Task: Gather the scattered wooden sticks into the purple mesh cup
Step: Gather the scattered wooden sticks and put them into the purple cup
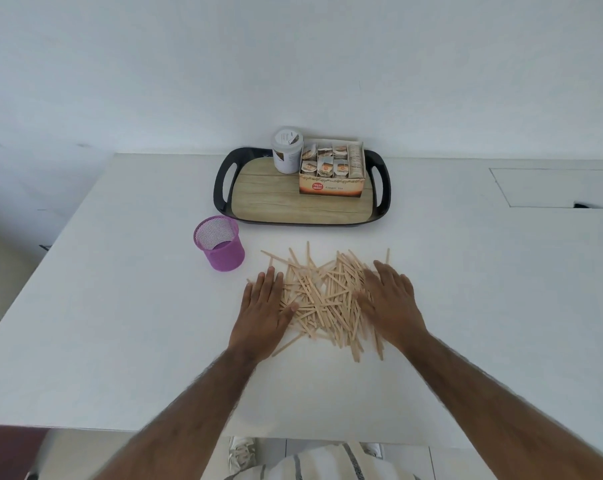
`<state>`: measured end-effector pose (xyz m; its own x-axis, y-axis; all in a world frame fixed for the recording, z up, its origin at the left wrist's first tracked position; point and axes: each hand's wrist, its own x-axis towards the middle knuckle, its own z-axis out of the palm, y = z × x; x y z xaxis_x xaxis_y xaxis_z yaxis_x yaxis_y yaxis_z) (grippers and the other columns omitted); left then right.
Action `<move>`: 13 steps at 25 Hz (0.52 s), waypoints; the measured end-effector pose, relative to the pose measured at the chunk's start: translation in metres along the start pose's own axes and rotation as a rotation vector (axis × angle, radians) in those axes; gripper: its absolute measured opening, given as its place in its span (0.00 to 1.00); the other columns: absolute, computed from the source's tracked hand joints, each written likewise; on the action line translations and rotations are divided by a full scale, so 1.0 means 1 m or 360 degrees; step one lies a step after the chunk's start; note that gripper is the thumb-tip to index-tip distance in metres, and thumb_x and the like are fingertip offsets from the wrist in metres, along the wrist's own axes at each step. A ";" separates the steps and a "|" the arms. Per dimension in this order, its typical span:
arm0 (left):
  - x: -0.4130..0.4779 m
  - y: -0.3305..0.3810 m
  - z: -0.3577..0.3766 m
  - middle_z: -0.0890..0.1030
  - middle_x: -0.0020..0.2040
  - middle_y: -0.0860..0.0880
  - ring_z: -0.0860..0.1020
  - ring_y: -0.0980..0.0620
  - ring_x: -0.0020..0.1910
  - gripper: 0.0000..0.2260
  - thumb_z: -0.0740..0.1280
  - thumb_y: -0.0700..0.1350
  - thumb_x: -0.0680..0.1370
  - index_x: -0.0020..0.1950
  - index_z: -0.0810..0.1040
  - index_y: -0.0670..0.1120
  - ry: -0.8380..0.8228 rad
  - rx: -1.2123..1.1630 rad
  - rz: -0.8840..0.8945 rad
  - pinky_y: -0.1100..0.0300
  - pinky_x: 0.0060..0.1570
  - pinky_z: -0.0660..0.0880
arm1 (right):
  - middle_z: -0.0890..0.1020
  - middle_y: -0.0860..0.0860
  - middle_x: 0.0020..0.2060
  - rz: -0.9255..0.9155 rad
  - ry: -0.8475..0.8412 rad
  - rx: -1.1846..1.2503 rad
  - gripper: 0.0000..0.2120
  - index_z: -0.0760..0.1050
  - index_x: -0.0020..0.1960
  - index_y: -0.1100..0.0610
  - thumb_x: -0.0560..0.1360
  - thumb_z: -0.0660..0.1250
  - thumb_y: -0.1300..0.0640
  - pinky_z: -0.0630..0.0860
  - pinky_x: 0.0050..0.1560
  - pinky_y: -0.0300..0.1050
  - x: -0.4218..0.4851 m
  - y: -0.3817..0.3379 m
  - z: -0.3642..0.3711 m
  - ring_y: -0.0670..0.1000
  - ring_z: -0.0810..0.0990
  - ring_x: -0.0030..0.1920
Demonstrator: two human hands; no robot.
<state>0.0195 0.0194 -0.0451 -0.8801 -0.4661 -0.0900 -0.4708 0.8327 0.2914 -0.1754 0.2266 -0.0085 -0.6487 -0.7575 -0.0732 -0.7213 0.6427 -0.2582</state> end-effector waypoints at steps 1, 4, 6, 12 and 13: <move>0.001 0.003 0.000 0.38 0.84 0.49 0.34 0.52 0.82 0.36 0.37 0.66 0.81 0.84 0.42 0.47 0.0003 0.0002 0.0011 0.51 0.80 0.36 | 0.65 0.56 0.77 -0.0044 0.0007 -0.0013 0.25 0.68 0.74 0.55 0.84 0.55 0.41 0.57 0.77 0.61 0.001 -0.009 -0.002 0.58 0.61 0.78; 0.002 0.010 0.003 0.40 0.84 0.49 0.36 0.50 0.82 0.36 0.38 0.67 0.82 0.84 0.44 0.48 0.0022 0.0119 0.0060 0.50 0.79 0.34 | 0.75 0.53 0.65 -0.0146 -0.0022 -0.0069 0.24 0.76 0.65 0.54 0.82 0.56 0.38 0.67 0.68 0.55 0.003 -0.042 -0.005 0.55 0.72 0.67; 0.002 0.010 0.004 0.41 0.84 0.49 0.36 0.49 0.82 0.34 0.40 0.66 0.83 0.84 0.45 0.48 0.0033 0.0171 0.0069 0.50 0.79 0.33 | 0.76 0.53 0.62 -0.0170 -0.0124 -0.0068 0.29 0.78 0.63 0.56 0.80 0.55 0.33 0.71 0.65 0.54 0.006 -0.064 -0.003 0.55 0.73 0.65; 0.003 0.011 0.003 0.37 0.83 0.49 0.35 0.48 0.82 0.29 0.41 0.58 0.85 0.84 0.41 0.48 -0.0015 0.0219 0.0053 0.46 0.80 0.35 | 0.73 0.59 0.68 -0.0088 -0.0312 -0.0223 0.30 0.75 0.65 0.60 0.78 0.64 0.35 0.74 0.64 0.55 0.022 -0.099 0.002 0.59 0.70 0.69; 0.003 0.011 0.003 0.36 0.83 0.49 0.35 0.48 0.82 0.28 0.42 0.57 0.86 0.84 0.40 0.48 -0.0016 0.0211 0.0054 0.46 0.79 0.34 | 0.73 0.59 0.68 -0.0085 -0.0331 -0.0252 0.29 0.75 0.65 0.60 0.77 0.65 0.36 0.75 0.63 0.56 0.023 -0.101 0.003 0.59 0.71 0.68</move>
<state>0.0113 0.0283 -0.0445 -0.8959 -0.4346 -0.0917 -0.4441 0.8805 0.1660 -0.1167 0.1445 0.0128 -0.5569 -0.7875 -0.2640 -0.7927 0.5988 -0.1144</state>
